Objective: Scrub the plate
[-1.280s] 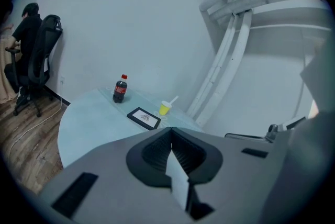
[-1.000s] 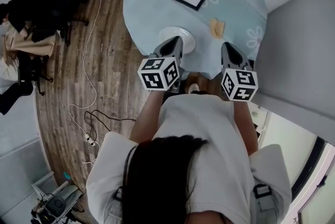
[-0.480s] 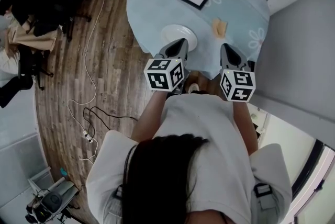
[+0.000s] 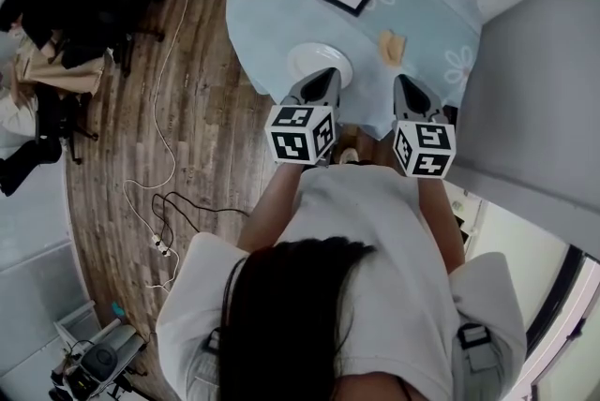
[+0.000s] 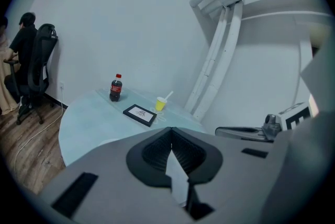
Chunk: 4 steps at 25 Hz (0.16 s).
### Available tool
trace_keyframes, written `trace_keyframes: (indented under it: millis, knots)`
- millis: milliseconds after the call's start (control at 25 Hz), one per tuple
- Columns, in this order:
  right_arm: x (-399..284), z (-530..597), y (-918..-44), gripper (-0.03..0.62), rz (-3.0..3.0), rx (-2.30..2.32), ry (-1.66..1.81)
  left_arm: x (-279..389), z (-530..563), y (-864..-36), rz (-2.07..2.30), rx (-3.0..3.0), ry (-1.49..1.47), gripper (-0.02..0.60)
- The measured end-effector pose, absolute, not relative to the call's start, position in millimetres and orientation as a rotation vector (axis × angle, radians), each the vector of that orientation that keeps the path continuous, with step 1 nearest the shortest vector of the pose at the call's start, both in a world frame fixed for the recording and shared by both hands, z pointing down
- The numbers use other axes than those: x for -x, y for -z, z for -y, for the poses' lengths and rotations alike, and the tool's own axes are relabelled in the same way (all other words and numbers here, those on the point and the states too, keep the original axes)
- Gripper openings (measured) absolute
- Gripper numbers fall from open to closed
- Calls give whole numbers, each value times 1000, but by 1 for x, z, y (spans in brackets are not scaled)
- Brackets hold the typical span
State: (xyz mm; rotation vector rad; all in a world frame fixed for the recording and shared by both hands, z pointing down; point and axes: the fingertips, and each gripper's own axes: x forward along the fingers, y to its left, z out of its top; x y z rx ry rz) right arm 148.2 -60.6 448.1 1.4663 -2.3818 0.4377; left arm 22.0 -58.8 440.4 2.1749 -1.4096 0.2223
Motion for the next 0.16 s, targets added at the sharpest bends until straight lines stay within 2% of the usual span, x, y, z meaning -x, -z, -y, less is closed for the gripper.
trace_keyframes:
  millis: [160]
  knots:
    - [-143, 59, -445, 34, 2388, -1450, -420, -24, 56, -437, 1418, -2185, -226, 11]
